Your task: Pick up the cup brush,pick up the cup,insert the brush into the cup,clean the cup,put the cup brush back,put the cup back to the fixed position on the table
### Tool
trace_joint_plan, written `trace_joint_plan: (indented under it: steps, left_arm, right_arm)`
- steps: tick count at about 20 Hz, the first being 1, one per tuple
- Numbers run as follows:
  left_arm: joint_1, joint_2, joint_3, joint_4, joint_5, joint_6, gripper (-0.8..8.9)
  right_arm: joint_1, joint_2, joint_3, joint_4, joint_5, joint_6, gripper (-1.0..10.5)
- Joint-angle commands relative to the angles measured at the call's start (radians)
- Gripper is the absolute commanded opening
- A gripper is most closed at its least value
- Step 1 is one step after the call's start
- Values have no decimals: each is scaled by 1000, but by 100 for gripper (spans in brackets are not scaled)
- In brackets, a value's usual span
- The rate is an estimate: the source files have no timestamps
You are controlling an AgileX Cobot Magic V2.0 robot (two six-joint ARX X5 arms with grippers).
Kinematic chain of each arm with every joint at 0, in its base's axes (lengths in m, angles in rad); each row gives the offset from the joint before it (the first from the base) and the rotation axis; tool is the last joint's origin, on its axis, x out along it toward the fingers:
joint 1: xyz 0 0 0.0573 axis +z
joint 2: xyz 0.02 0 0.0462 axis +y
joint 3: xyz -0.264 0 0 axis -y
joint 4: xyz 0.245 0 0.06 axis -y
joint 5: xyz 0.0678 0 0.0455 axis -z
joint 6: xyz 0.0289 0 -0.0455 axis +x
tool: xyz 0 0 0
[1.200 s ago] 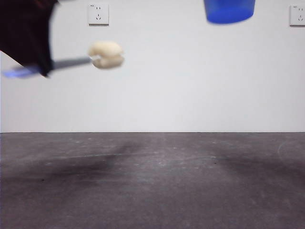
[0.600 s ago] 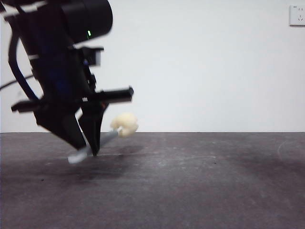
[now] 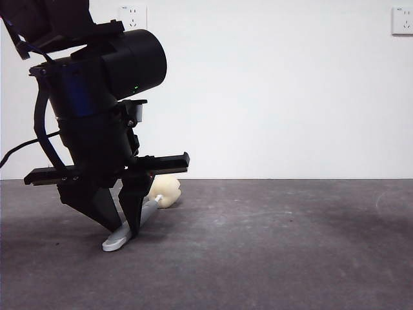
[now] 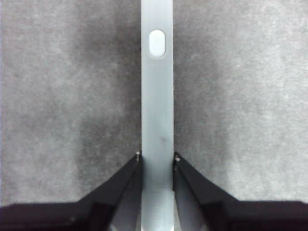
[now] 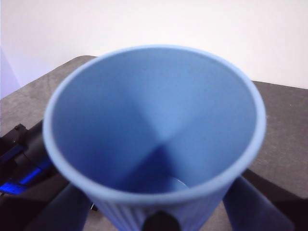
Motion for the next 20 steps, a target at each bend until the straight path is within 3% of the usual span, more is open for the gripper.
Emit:
trace_joint_plan:
  steps: [1,2,5,6,11,16,20]
  left_arm:
    - [2,18,-10,0,-5,-8,6]
    - [2,18,-10,-2,-3,-6,34]
    - [3,18,-10,-18,0,0,426]
    - [3,17,-8,-27,5,8,474]
    - [3,-23,-6,-47,34,66,477]
    - [2,-171,-6,-53,118,116,476]
    - [-18,-335,-6,-96,154,157,476]
  right_arm:
    - [0,-1,3,8,6,10,-17]
    - [0,0,3,8,6,9,-17]
    - [-8,21,3,2,6,3,-17]
    - [-22,35,-1,2,6,2,-17]
    - [-109,132,-127,156,-19,2,-17]
    - [-267,280,-301,492,-217,1,-17]
    - [-405,483,-343,716,-359,-27,-17]
